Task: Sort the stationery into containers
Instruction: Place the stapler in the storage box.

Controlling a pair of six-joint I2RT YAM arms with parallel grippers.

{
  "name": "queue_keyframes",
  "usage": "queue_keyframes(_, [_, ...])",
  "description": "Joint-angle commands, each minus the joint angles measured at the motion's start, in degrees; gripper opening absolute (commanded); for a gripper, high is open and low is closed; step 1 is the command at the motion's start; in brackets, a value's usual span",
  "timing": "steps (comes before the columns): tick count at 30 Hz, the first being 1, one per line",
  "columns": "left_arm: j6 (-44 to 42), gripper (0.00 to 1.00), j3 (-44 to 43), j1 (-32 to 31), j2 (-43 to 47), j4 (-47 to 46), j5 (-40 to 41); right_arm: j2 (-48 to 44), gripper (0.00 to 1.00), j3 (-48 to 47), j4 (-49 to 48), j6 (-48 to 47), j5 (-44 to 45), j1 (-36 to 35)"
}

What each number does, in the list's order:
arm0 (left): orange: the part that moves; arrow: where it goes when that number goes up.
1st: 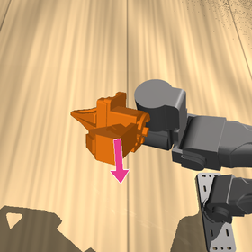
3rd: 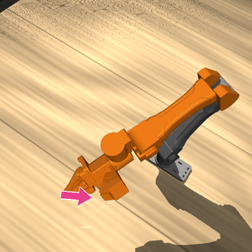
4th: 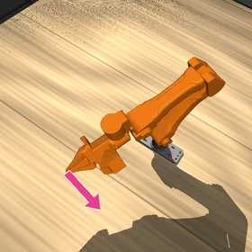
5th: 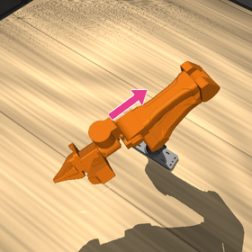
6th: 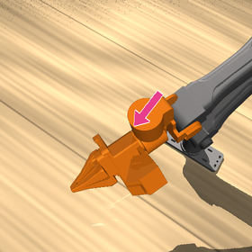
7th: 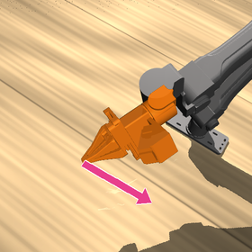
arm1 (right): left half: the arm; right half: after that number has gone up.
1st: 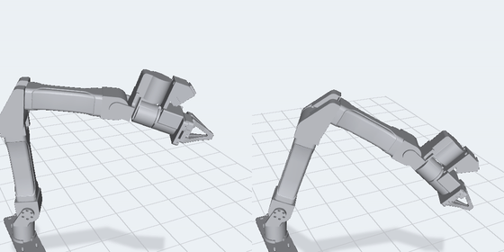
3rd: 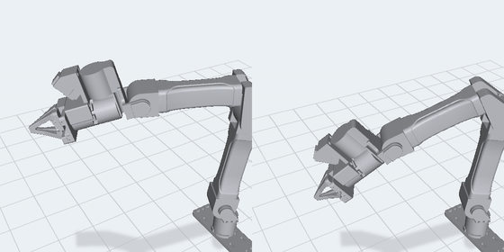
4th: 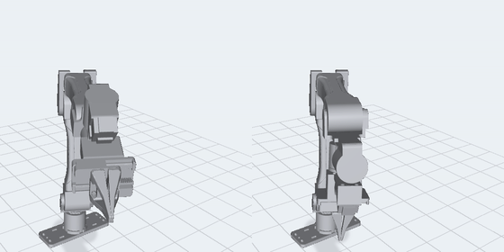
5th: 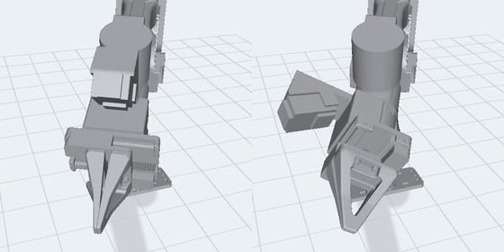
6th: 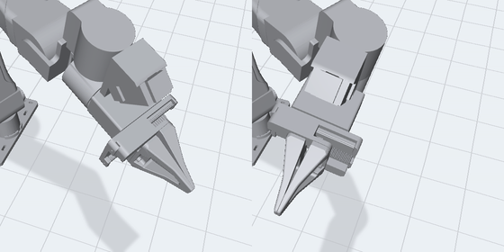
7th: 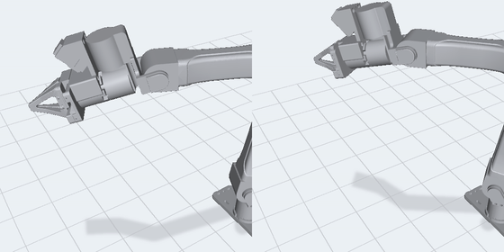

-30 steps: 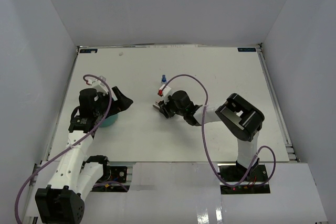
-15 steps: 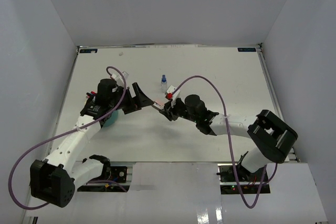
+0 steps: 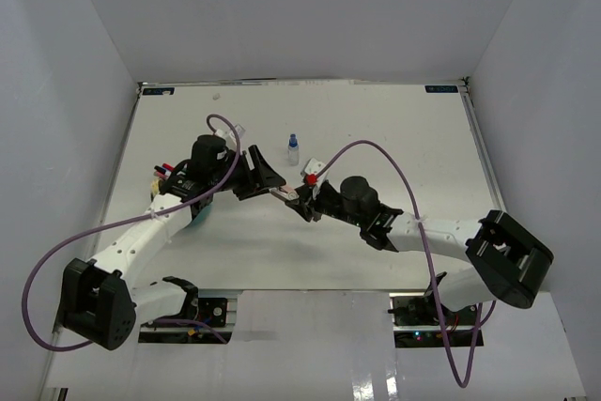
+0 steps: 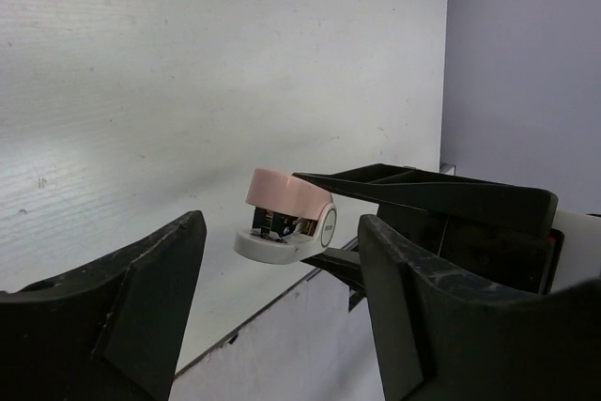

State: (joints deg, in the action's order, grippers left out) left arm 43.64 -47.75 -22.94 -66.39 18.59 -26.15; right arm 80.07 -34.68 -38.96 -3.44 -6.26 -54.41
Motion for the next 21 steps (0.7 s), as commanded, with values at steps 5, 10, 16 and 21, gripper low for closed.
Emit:
queue_keyframes(5, [1.4,0.72,-1.2,-1.1,-1.0,-3.0,-2.3,-2.4,0.42,1.1,-4.6,-1.0,1.2,-0.3])
queue_keyframes(10, [1.6,0.68,-0.9,-1.7,-1.5,-3.6,-2.7,-2.4,0.42,1.3,-5.0,-1.0,1.8,-0.3])
queue_keyframes(16, [1.5,0.59,-0.9,-1.8,-2.1,-3.9,-3.4,-2.6,0.42,1.5,-5.5,-0.8,2.2,-0.3])
queue_keyframes(21, [1.5,0.56,-0.5,-2.1,-2.9,-4.1,-3.4,-3.1,0.42,2.2,-6.5,-0.5,2.7,-0.3])
